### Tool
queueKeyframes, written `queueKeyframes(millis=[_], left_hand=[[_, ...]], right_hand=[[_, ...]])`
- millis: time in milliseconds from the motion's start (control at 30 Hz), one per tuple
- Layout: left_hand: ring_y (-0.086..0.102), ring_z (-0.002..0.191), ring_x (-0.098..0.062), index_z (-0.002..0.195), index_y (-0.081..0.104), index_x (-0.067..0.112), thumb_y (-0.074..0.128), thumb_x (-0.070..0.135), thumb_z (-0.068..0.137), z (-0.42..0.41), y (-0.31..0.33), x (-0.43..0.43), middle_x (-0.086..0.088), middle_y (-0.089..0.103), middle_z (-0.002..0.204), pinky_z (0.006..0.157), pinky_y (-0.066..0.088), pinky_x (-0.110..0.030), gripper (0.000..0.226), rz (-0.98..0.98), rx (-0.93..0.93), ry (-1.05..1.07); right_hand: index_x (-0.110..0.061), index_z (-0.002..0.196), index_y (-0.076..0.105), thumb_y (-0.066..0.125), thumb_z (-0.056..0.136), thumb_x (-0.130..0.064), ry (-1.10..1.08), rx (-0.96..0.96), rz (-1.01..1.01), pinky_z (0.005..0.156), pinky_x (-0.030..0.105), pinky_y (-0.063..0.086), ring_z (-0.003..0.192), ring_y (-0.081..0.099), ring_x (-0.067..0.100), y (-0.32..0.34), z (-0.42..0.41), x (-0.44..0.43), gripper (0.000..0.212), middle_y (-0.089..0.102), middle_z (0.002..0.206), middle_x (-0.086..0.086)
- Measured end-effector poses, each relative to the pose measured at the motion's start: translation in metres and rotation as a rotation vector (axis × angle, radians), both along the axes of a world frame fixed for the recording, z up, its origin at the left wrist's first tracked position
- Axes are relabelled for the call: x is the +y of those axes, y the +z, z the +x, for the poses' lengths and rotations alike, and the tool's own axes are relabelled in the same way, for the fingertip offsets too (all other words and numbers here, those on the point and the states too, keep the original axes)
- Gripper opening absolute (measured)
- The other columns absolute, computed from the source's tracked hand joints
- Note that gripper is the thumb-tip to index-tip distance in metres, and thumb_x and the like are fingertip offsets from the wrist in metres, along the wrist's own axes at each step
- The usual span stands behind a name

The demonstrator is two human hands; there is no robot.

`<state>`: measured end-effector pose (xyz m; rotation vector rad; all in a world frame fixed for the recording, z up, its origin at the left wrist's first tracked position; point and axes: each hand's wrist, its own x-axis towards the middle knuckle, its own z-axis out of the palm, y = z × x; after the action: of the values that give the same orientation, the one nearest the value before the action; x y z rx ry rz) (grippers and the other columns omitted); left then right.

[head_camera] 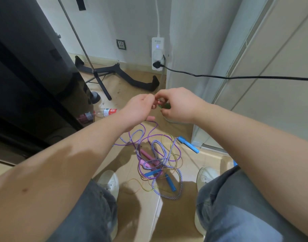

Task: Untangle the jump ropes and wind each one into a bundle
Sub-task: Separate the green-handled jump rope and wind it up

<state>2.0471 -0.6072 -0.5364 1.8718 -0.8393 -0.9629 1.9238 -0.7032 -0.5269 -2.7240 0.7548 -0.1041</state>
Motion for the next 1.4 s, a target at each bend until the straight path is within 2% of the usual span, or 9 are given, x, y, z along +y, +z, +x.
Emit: queueKeyframes(millis=[200,367,467,600,733,933,1067,1233,1400], left_hand=[[0.068,0.084,-0.023,0.1,0.064,0.016,0.041,0.031,0.1,0.004,-0.007,0.007,-0.008,0.063,0.097,0.085,0.059,-0.045,0.027,0.061,-0.208,-0.166],[0.072,0.081,-0.024,0.098,0.061,0.021,0.044,0.028,0.101,0.004,0.002,0.006,-0.006,0.07,0.096,0.074,0.056,-0.035,0.018,-0.019,-0.351,-0.111],[0.068,0.073,-0.025,0.098,0.06,0.02,0.04,0.024,0.1,0.006,0.005,0.004,-0.001,0.068,0.083,0.071,0.056,-0.036,0.021,-0.035,-0.362,-0.107],[0.052,0.064,-0.02,0.085,0.057,0.021,0.036,0.029,0.087,0.01,0.008,0.001,-0.001,0.058,0.068,0.067,0.051,-0.038,0.023,-0.11,-0.184,-0.002],[0.049,0.06,-0.021,0.078,0.052,0.017,0.033,0.035,0.078,0.013,0.008,0.001,0.0,0.055,0.062,0.065,0.048,-0.036,0.026,-0.11,-0.195,0.037],[0.051,0.059,-0.022,0.089,0.057,0.006,0.038,0.023,0.093,0.02,0.01,0.003,-0.008,0.055,0.072,0.061,0.042,-0.031,0.026,-0.072,-0.327,0.038],[0.053,0.058,-0.021,0.091,0.057,0.006,0.039,0.022,0.094,0.021,0.008,0.004,-0.005,0.058,0.069,0.059,0.044,-0.029,0.025,-0.086,-0.332,0.047],[0.056,0.061,-0.016,0.079,0.059,0.025,0.045,0.024,0.097,0.015,0.007,0.003,0.005,0.064,0.07,0.067,0.051,-0.033,0.022,-0.168,-0.271,-0.053],[0.067,0.092,-0.012,0.099,0.063,0.031,0.059,0.029,0.095,0.018,-0.002,0.002,0.009,0.068,0.094,0.09,0.056,-0.041,0.006,-0.218,-0.244,-0.064]], right_hand=[[-0.032,0.131,0.058,0.067,0.088,-0.022,-0.001,0.043,0.107,0.083,0.024,0.045,0.098,0.061,0.013,-0.006,-0.006,-0.001,0.045,0.067,0.105,-0.009],[-0.031,0.102,0.072,0.073,0.087,-0.04,-0.115,-0.225,0.361,0.069,0.012,0.048,0.073,0.066,-0.005,-0.003,-0.009,-0.002,0.018,0.071,0.086,-0.015],[-0.019,0.095,0.07,0.076,0.088,-0.026,-0.181,-0.364,0.617,0.058,0.017,0.052,0.063,0.07,0.008,-0.003,-0.005,0.006,0.012,0.073,0.081,-0.006],[-0.002,0.095,0.059,0.076,0.086,-0.003,-0.172,-0.594,0.975,0.051,0.03,0.053,0.05,0.06,0.022,0.003,-0.001,0.011,0.019,0.065,0.069,0.009],[-0.005,0.093,0.05,0.073,0.086,0.004,-0.1,-0.65,0.995,0.048,0.031,0.048,0.051,0.052,0.024,0.003,0.003,0.012,0.025,0.057,0.07,0.016],[0.001,0.089,0.049,0.065,0.092,0.005,-0.004,-0.545,1.0,0.048,0.031,0.048,0.051,0.048,0.026,0.008,0.002,0.015,0.017,0.052,0.068,0.024],[-0.003,0.084,0.051,0.068,0.094,-0.012,-0.047,-0.443,0.88,0.056,0.035,0.047,0.056,0.051,0.023,0.004,0.001,0.012,0.021,0.057,0.068,0.017],[-0.02,0.071,0.056,0.075,0.084,-0.047,-0.191,-0.295,0.441,0.064,0.031,0.045,0.057,0.049,0.011,-0.005,0.003,0.001,0.035,0.06,0.063,-0.007],[-0.019,0.083,0.071,0.071,0.091,-0.034,-0.185,-0.28,0.558,0.078,0.049,0.061,0.08,0.072,0.027,-0.006,0.001,0.003,0.017,0.074,0.082,0.007]])
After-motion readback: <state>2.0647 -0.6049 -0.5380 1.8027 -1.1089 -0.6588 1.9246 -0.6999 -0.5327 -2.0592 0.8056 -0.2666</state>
